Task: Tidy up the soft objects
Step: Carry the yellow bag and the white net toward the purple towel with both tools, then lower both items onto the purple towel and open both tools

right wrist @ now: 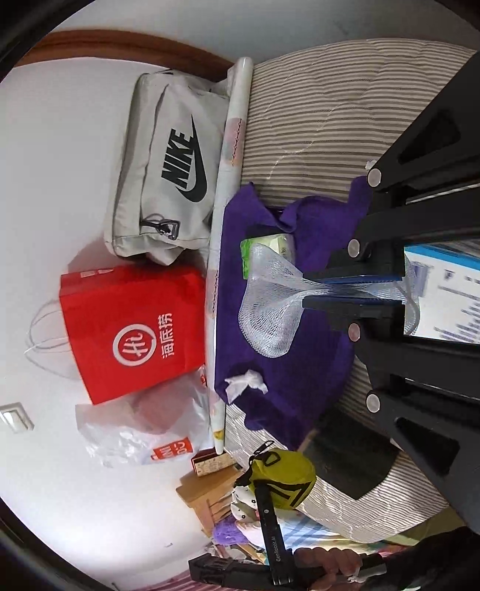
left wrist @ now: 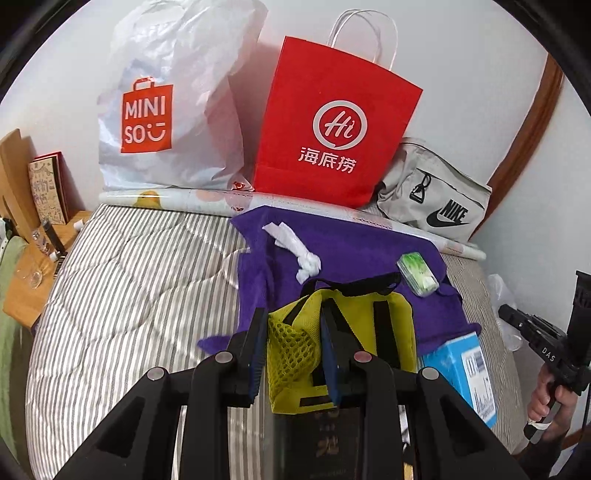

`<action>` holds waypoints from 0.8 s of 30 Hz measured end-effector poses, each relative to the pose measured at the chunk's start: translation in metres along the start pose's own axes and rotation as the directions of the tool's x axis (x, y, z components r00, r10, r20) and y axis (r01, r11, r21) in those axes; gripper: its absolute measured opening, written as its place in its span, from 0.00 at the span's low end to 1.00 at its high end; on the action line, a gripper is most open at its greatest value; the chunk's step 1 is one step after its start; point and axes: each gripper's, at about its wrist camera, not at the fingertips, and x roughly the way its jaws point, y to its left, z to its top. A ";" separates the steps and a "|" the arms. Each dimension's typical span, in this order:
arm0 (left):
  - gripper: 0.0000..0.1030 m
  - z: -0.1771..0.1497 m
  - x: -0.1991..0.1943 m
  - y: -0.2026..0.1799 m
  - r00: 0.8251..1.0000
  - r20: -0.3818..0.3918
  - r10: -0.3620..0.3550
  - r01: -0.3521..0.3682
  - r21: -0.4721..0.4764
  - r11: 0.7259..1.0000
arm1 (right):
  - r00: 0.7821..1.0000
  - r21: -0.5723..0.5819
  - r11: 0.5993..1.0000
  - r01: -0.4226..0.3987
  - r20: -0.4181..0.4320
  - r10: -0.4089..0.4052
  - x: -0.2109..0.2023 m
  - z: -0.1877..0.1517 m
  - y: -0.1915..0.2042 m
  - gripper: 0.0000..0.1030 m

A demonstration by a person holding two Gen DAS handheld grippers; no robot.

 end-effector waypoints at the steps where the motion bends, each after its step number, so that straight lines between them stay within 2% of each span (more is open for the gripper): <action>1: 0.25 0.003 0.004 0.000 1.000 -0.003 -0.001 0.001 -0.004 1.000 | 1.000 0.003 1.000 0.001 -0.004 -0.001 0.006 0.002 -0.002 0.06; 12: 0.25 0.024 0.052 0.005 0.998 -0.064 -0.027 0.025 -0.037 0.999 | 0.997 -0.003 1.000 -0.007 -0.073 0.007 0.062 0.019 -0.015 0.06; 18: 0.25 0.031 0.079 0.003 0.994 -0.103 -0.022 0.019 -0.032 0.999 | 0.988 -0.001 1.000 -0.007 -0.153 0.006 0.094 0.015 -0.019 0.06; 24: 0.25 0.027 0.108 0.001 0.987 -0.160 -0.034 0.027 -0.043 0.999 | 0.979 -0.008 1.000 -0.016 -0.202 0.014 0.110 0.009 -0.018 0.06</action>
